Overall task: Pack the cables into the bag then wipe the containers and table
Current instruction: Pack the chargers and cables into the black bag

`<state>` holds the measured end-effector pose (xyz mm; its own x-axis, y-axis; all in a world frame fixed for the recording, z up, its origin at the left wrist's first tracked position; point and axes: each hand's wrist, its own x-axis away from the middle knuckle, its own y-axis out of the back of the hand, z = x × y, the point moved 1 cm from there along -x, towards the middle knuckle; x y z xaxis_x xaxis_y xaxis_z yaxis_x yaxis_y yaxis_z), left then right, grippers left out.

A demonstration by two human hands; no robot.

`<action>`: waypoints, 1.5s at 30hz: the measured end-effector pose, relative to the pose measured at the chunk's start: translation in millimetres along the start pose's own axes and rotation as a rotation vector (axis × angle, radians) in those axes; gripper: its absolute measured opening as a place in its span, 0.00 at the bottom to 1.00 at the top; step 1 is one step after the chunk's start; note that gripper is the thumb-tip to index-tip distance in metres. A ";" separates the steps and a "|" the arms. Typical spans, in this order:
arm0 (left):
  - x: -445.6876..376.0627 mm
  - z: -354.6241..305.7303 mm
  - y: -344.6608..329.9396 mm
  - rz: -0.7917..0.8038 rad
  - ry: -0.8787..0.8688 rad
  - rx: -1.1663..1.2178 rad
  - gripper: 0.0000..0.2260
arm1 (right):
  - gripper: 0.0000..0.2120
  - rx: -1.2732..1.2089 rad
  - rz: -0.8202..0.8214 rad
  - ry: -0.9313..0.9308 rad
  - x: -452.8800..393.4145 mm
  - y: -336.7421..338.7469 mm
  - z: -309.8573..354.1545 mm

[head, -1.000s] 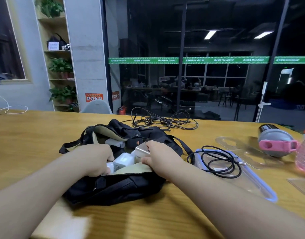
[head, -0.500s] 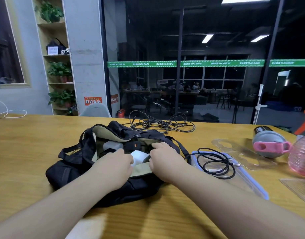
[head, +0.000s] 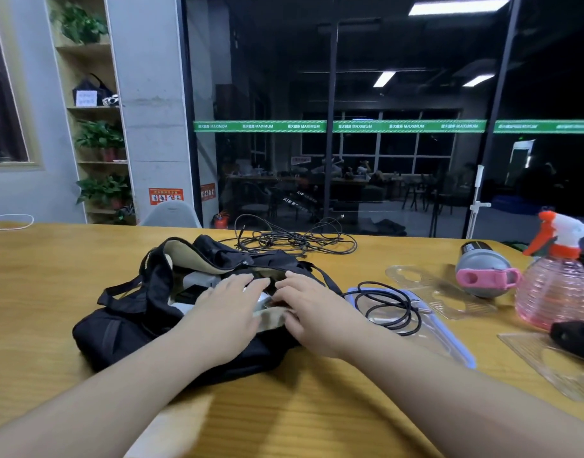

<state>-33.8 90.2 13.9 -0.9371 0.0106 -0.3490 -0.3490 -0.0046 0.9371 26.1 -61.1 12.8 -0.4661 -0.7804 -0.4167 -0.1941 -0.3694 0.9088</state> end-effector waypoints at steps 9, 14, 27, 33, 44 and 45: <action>-14.7 -78.6 -3.1 -0.118 -0.176 0.277 0.34 | 0.17 0.017 -0.186 -0.078 53.2 36.4 -43.2; -23.0 -121.5 -11.0 -0.040 -0.236 0.258 0.34 | 0.20 0.112 -0.221 -0.164 91.5 55.7 -76.8; -54.7 -241.3 -21.4 0.133 -0.517 0.176 0.27 | 0.18 0.142 -0.249 -0.418 203.4 93.6 -146.2; -77.0 -288.1 -30.1 0.122 -0.563 0.124 0.28 | 0.18 0.197 -0.315 -0.492 247.9 99.7 -171.6; -101.4 -335.7 -54.7 0.155 -0.668 0.121 0.33 | 0.18 0.288 -0.386 -0.692 296.1 94.9 -202.2; -102.7 -338.7 -55.4 0.162 -0.684 0.153 0.33 | 0.18 0.266 -0.393 -0.731 298.3 94.1 -204.0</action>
<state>79.0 -249.3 -4.8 -0.7442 0.6462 -0.1689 -0.1535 0.0805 0.9849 44.9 -431.6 -30.2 -0.7425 -0.0678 -0.6664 -0.6101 -0.3423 0.7145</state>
